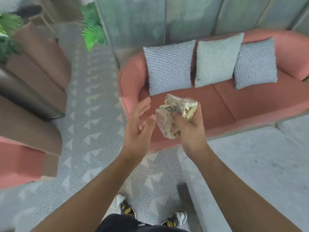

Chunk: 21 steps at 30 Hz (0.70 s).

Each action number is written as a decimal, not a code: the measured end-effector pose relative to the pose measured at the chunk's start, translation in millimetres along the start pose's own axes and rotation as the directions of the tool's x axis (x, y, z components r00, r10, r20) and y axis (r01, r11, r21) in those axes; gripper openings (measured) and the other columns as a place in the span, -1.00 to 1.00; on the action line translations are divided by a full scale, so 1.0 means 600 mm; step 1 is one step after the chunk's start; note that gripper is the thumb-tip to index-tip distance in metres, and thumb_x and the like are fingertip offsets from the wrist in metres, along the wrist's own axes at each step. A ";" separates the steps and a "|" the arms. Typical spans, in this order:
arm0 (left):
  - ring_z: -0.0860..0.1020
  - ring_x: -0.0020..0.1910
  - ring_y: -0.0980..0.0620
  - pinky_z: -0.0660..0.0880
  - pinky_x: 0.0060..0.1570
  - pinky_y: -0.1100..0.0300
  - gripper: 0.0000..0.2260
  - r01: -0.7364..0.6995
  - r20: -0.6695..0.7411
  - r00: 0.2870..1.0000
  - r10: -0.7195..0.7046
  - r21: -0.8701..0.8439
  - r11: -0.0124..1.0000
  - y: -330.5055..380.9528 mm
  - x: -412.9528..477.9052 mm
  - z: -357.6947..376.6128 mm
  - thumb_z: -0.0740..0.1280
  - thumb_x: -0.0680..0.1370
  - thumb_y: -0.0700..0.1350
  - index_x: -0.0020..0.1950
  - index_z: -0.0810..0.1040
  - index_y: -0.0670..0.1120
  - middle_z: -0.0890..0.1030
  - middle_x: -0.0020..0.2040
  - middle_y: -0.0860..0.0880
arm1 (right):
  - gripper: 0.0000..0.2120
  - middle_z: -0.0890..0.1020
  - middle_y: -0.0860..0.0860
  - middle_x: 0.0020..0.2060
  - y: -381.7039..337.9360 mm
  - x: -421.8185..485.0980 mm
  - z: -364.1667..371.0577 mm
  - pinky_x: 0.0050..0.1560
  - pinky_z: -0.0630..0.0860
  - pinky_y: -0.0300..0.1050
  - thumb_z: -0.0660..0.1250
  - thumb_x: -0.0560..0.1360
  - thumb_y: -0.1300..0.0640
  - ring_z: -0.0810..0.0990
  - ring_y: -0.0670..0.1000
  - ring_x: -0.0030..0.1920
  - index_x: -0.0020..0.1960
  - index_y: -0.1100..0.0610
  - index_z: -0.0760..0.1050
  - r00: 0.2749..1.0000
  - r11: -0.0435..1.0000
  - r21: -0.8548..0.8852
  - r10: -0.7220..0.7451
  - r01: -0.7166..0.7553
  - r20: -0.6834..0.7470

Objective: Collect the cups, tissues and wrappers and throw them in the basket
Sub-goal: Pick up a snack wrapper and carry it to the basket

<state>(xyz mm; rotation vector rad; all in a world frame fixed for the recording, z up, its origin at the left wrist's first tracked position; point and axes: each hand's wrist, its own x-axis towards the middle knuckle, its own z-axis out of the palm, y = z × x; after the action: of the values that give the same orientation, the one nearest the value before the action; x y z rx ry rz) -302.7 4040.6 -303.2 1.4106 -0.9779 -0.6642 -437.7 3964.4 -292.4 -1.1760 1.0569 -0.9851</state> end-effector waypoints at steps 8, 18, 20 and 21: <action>0.49 0.42 0.21 0.47 0.25 0.38 -0.60 -0.009 -0.215 0.977 0.015 0.027 1.000 -0.015 0.026 -0.318 0.29 0.65 -0.14 0.50 0.46 -0.07 0.52 0.42 0.03 | -0.74 0.61 0.11 -0.06 -0.007 -0.001 0.311 -0.16 0.56 0.04 0.37 0.58 0.34 0.59 0.09 -0.15 0.22 0.15 0.45 0.981 0.999 0.003 -0.049 0.049 0.186; 0.48 0.45 0.12 0.47 0.29 0.29 -0.63 -0.060 -0.393 0.916 0.081 0.064 0.996 -0.017 0.053 -0.603 0.29 0.62 -0.09 0.43 0.46 0.11 0.51 0.44 -0.01 | -0.73 0.66 0.06 -0.09 -0.017 -0.015 0.626 -0.13 0.59 -0.15 0.40 0.54 0.32 0.64 -0.04 -0.13 0.21 0.21 0.49 0.938 0.996 0.020 -0.085 0.084 0.337; 0.49 0.44 0.12 0.49 0.30 0.26 -0.63 -0.059 -0.426 0.901 0.083 0.069 0.996 -0.022 0.063 -0.636 0.30 0.63 -0.09 0.44 0.46 0.10 0.51 0.44 -0.01 | -0.73 0.66 0.10 -0.08 -0.017 -0.008 0.668 -0.13 0.59 -0.12 0.39 0.54 0.33 0.64 -0.01 -0.12 0.23 0.22 0.48 0.915 0.995 0.023 -0.097 0.096 0.392; 0.49 0.44 0.13 0.50 0.31 0.24 -0.63 -0.049 -0.439 0.895 0.075 0.068 0.996 -0.026 0.070 -0.651 0.30 0.63 -0.07 0.44 0.46 0.10 0.52 0.44 0.01 | -0.73 0.65 0.07 -0.10 -0.017 -0.002 0.687 -0.16 0.58 -0.14 0.37 0.55 0.35 0.62 -0.02 -0.13 0.22 0.20 0.48 0.903 0.995 0.021 -0.099 0.100 0.419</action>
<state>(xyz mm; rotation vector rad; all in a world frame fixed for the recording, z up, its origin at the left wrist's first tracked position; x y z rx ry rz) 56.6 4196.6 -271.9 1.4873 -0.6775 -0.2476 -37.0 4053.9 -252.2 -1.3782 0.6572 -0.7594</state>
